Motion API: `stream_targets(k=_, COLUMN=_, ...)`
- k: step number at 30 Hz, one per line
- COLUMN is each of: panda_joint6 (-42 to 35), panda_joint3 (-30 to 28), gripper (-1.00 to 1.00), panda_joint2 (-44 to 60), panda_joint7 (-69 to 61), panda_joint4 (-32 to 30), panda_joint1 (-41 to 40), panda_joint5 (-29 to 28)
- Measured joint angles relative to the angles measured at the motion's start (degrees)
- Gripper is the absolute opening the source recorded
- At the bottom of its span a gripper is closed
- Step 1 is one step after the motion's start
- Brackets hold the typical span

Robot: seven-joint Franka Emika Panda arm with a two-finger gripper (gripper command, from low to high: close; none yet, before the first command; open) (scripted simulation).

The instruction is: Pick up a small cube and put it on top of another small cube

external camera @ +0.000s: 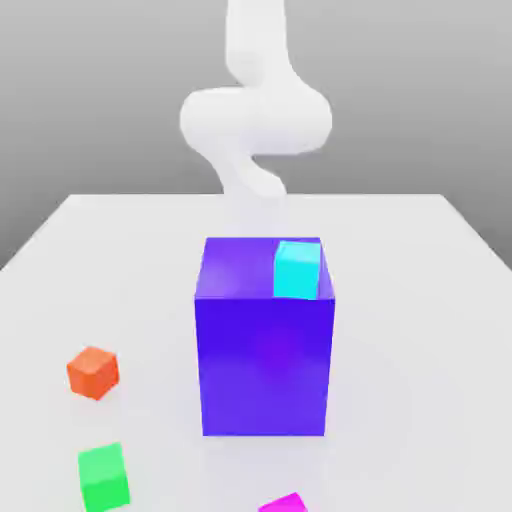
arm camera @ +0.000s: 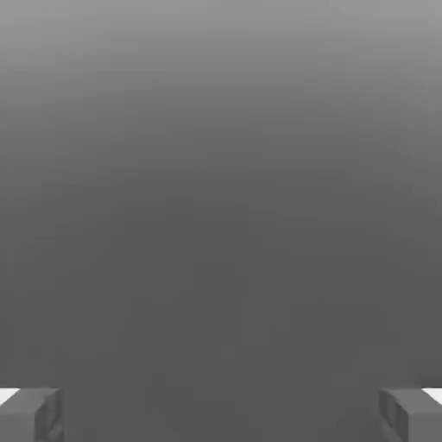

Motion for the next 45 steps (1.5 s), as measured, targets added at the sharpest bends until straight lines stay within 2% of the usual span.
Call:
stream_targets(k=13, panda_joint6=4.77, panda_joint3=-10.60, gripper=0.00, panda_joint2=17.61, panda_joint7=-31.24, panda_joint4=0.45, panda_joint1=12.27, panda_joint5=3.24)
stream_targets(k=22, panda_joint6=7.92, panda_joint3=-15.77, gripper=0.00, panda_joint2=29.97, panda_joint7=-54.69, panda_joint4=0.80, panda_joint1=17.95, panda_joint5=8.40)
stream_targets(k=35, panda_joint6=12.36, panda_joint3=-16.08, gripper=0.00, panda_joint2=47.94, panda_joint7=-88.06, panda_joint4=1.32, panda_joint1=19.52, panda_joint5=15.19)
stream_targets(k=45, panda_joint6=16.79, panda_joint3=-12.75, gripper=0.00, panda_joint2=60.32, panda_joint7=-108.64, panda_joint4=1.38, panda_joint1=16.75, panda_joint5=13.11)
